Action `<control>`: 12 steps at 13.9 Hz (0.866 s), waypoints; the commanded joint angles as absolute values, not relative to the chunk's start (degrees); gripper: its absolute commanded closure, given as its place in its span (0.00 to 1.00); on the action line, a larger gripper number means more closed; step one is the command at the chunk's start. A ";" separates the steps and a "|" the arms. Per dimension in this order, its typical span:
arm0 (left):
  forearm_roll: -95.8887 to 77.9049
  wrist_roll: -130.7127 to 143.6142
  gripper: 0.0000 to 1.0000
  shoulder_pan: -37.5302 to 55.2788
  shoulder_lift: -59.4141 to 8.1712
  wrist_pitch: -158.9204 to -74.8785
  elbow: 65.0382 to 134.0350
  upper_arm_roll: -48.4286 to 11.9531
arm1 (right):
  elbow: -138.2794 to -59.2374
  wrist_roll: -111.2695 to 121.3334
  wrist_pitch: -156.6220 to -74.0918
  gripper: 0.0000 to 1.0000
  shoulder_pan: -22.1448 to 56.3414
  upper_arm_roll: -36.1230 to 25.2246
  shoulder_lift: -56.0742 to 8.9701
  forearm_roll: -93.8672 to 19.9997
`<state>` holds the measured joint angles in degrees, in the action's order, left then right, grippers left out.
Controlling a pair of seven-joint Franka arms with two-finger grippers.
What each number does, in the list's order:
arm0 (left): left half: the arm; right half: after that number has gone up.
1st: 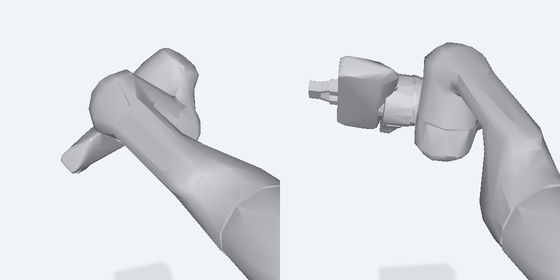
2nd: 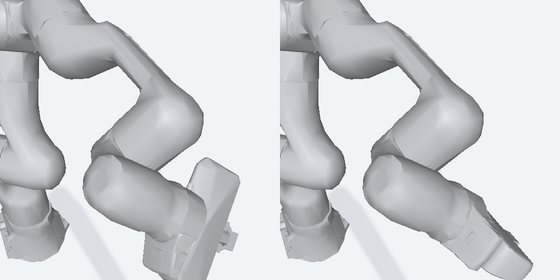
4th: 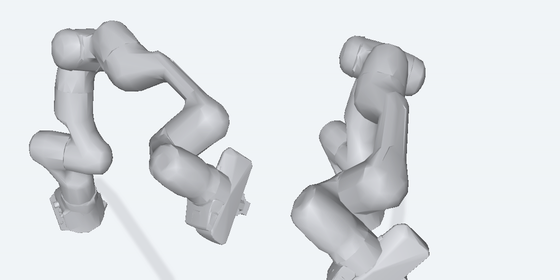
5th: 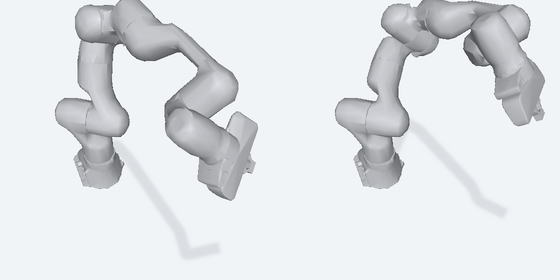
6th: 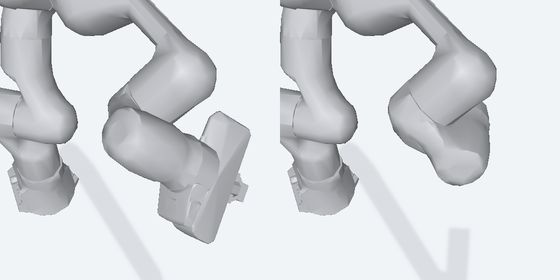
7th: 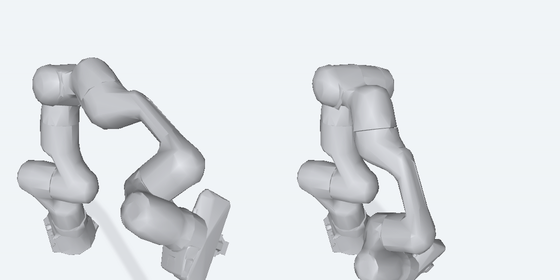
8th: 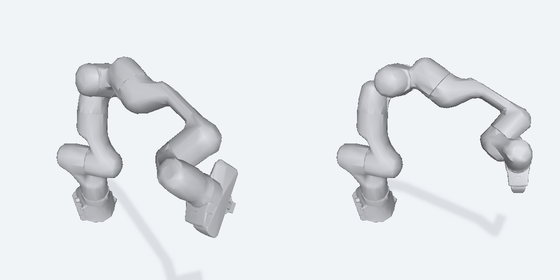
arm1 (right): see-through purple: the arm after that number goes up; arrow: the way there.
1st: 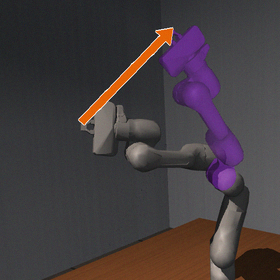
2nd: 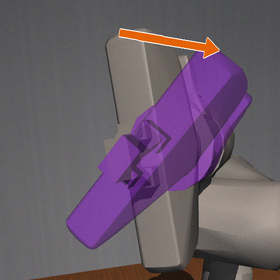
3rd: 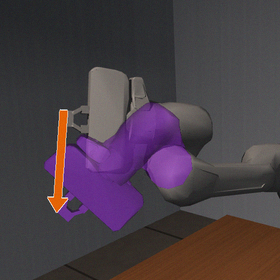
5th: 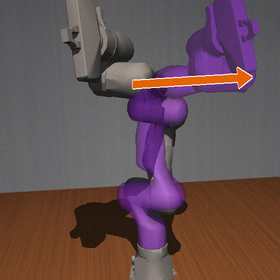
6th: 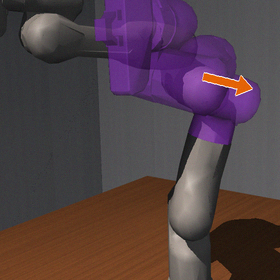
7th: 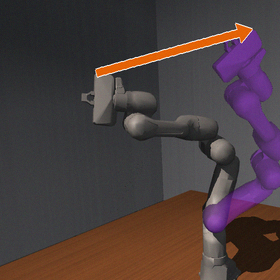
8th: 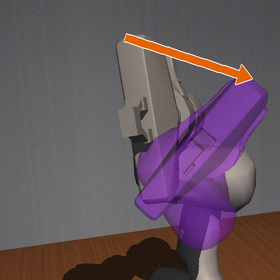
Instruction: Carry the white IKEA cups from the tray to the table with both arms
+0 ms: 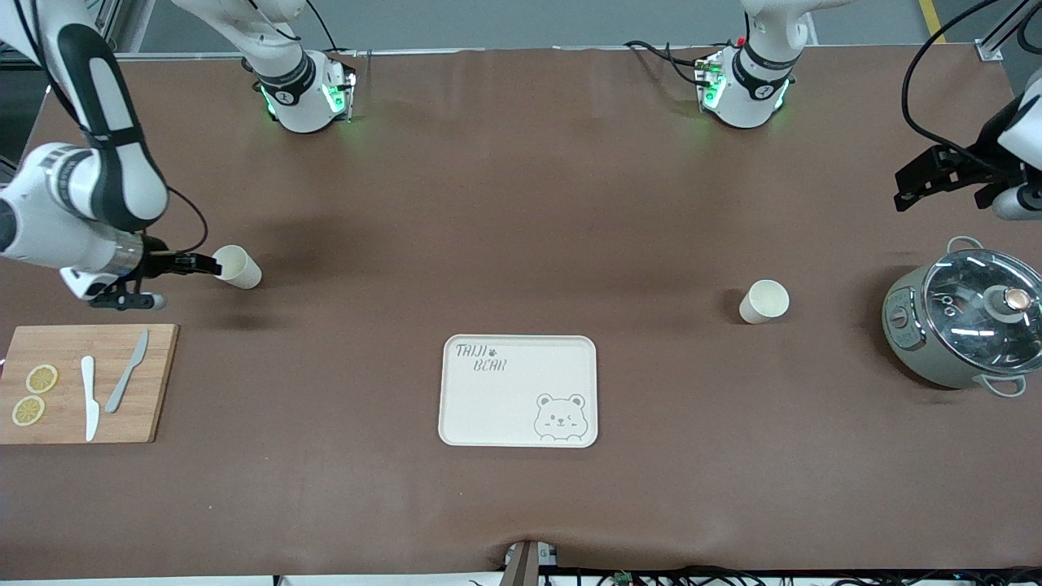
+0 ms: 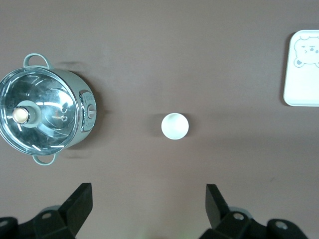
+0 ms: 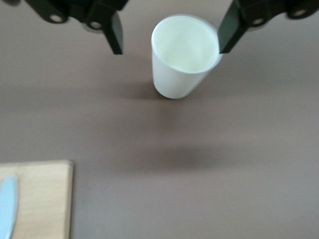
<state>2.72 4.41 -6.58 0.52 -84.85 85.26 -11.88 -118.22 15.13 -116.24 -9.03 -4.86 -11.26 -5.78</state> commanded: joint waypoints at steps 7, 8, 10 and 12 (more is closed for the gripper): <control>1.85 5.10 0.00 6.31 3.43 -83.67 87.54 -1.16 | -70.15 15.29 -86.96 0.00 -4.76 -4.75 -20.14 1.13; 1.85 5.10 0.00 7.37 3.69 -83.67 88.15 0.08 | -70.40 15.38 -83.44 0.00 -3.01 -5.01 -16.82 1.32; 1.32 5.01 0.00 7.03 3.61 -83.67 88.24 0.17 | -71.36 15.73 -77.29 0.00 -2.64 -4.83 -12.15 1.14; 1.23 5.01 0.00 6.94 3.17 -84.37 88.24 0.09 | -73.99 15.82 -72.88 0.00 -3.07 -4.92 -8.45 0.79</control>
<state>2.38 4.68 6.28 1.99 -83.74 86.92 -0.78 -70.26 15.25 -75.30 -2.76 -4.73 -12.08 -0.29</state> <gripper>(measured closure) 0.000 0.000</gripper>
